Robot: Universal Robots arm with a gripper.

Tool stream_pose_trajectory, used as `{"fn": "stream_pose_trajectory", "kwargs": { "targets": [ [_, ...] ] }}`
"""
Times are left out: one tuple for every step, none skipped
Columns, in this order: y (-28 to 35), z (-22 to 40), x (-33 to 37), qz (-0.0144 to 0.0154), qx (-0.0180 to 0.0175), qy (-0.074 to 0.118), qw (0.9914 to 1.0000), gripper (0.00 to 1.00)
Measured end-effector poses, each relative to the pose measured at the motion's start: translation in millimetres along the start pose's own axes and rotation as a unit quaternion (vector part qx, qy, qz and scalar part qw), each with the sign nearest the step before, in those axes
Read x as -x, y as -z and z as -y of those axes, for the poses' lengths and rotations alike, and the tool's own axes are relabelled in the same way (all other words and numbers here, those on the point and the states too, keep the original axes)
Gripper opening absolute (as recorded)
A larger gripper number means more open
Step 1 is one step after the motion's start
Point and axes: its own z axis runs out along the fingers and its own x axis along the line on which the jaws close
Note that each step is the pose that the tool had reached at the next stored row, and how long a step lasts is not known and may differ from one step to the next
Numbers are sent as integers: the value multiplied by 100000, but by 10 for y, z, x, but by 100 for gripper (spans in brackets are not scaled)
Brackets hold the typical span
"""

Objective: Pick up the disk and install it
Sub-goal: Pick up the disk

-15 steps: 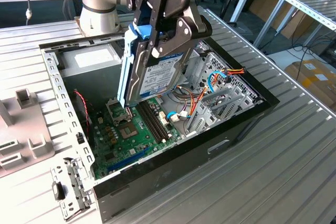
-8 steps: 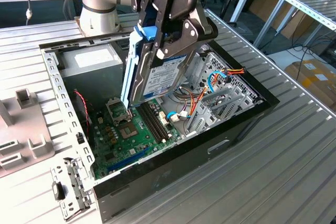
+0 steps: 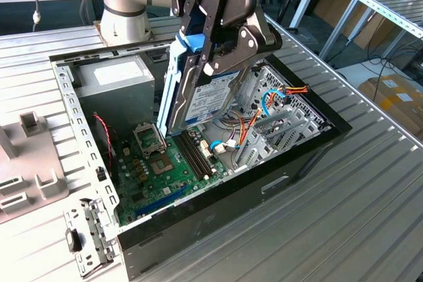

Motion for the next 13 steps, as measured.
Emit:
{"fn": "stream_pose_trajectory", "kwargs": {
  "targets": [
    [1, 4, -3, -3, 1, -2, 100000, 37],
    [1, 12, -10, 2, -1, 0, 100000, 37],
    [2, 22, -18, -1, -1, 0, 100000, 37],
    [3, 27, -25, -1, 1, 2, 100000, 37],
    [3, 29, -30, -2, 1, 1, 100000, 37],
    [4, 35, -39, -1, -1, 2, 100000, 37],
    [5, 42, -50, 1, -1, 1, 100000, 37],
    [5, 48, -60, 5, -4, -2, 100000, 37],
    [6, 53, -67, -2, 1, -1, 100000, 37],
    [7, 56, -73, -1, -1, -3, 100000, 37],
    [7, 59, -79, -2, 0, -1, 100000, 37],
    [8, 62, -85, 3, -4, -2, 100000, 37],
    [8, 67, -93, 3, -1, 1, 100000, 37]
  ]
}}
